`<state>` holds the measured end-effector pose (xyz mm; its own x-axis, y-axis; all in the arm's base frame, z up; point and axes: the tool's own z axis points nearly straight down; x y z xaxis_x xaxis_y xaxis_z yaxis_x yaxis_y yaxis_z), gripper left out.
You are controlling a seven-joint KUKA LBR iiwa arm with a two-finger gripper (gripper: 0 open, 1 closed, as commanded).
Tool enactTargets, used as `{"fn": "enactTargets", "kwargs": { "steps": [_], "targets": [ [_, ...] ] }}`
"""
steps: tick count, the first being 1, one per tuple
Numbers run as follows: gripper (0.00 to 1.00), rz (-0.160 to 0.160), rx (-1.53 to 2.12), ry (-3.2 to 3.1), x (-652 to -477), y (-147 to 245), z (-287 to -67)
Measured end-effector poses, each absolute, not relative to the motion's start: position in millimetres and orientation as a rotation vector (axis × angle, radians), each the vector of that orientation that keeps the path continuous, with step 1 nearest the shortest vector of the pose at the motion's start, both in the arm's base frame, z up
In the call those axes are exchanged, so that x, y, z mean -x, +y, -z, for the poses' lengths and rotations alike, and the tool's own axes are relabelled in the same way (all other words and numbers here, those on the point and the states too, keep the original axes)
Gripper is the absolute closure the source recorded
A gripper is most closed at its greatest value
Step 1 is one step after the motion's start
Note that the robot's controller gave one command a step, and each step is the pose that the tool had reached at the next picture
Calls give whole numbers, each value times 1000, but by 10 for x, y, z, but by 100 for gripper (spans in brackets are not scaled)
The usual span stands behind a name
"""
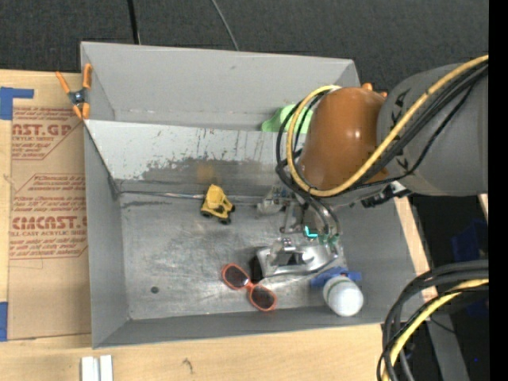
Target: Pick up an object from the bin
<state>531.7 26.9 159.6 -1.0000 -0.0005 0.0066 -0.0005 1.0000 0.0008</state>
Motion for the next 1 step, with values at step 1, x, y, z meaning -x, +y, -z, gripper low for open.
{"fn": "enactTargets", "kwargs": {
  "steps": [1],
  "targets": [
    [0, 1, 0, -3142, -5336, 268, -1633]
  ]
}}
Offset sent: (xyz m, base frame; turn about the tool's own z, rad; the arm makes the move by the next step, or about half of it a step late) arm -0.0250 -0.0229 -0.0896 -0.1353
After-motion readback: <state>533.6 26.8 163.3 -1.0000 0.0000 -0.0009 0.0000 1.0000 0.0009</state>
